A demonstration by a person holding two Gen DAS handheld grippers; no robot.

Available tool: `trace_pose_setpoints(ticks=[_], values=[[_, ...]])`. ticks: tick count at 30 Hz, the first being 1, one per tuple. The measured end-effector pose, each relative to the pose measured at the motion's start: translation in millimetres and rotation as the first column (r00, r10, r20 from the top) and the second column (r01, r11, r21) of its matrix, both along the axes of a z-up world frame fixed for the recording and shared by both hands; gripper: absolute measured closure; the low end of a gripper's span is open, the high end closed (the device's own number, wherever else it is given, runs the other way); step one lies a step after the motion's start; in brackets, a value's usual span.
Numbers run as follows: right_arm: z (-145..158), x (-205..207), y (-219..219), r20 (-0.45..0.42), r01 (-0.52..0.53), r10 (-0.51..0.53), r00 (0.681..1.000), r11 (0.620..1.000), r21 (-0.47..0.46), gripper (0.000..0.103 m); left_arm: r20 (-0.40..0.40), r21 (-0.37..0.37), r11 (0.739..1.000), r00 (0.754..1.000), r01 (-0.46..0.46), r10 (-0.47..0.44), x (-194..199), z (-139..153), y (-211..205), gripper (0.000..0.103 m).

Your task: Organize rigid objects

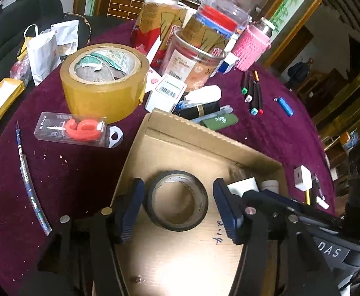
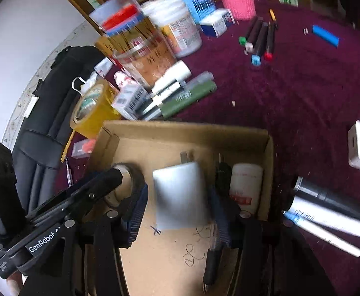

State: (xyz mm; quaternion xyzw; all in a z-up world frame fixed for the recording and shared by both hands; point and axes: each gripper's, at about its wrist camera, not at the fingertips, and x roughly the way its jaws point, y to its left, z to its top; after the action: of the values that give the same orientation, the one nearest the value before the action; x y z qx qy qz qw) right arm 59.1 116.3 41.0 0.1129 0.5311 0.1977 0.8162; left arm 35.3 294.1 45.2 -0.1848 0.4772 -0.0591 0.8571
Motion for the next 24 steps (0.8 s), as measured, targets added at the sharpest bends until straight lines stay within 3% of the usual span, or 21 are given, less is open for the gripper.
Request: trace_pose_setpoints(ticks=[2,5,9,12,14,19,21,23,24], values=[[11.3,-3.2,-2.5,0.042,-0.001,0.001,0.999,1.000,-0.012,0.042,0.004,-0.039,0.999,1.000,-0.006,0.006,-2.9,2.9,3.1,0.039],[39.6,-20.4,-19.8,0.109,0.004,-0.004,0.994,1.000,-0.001,0.042,0.031,-0.080,0.997,1.000,0.004,-0.001,-18.5,16.8,2.8,0.039],[94.7,-62.7,-61.4,0.230,0.022,-0.021,0.973,1.000,-0.004,0.042,0.137,-0.118,0.992,0.990,0.047,-0.030,-60.2,57.1,-0.3,0.039],[146.0,-101.3,-105.0,0.339,0.081,-0.065,0.939,0.996,-0.031,0.032,0.260,-0.170,0.979,0.963,0.113,-0.066,-109.4,103.4,-0.2,0.037],[177.9,-123.9,-133.0,0.392,0.120,-0.095,0.915,0.992,-0.038,0.028,0.356,-0.204,0.965,0.930,0.167,-0.085,-145.1,138.0,1.4,0.031],[250.1,-187.2,-207.7,0.480,0.210,-0.190,0.857,0.978,0.013,0.028,0.552,-0.224,0.949,0.832,0.220,-0.063,-227.6,213.2,5.6,0.030],[278.1,-212.0,-232.1,0.503,0.239,-0.214,0.837,0.971,0.014,0.028,0.611,-0.187,0.958,0.789,0.219,-0.061,-258.9,243.0,6.4,0.030],[315.3,-237.9,-258.3,0.530,0.284,-0.241,0.813,0.959,-0.001,0.028,0.681,-0.093,0.982,0.730,0.167,-0.060,-295.8,286.1,11.5,0.030],[334.7,-248.2,-269.6,0.544,0.311,-0.251,0.801,0.950,-0.019,0.028,0.700,-0.056,0.990,0.712,0.131,-0.055,-307.6,299.8,14.5,0.030]])
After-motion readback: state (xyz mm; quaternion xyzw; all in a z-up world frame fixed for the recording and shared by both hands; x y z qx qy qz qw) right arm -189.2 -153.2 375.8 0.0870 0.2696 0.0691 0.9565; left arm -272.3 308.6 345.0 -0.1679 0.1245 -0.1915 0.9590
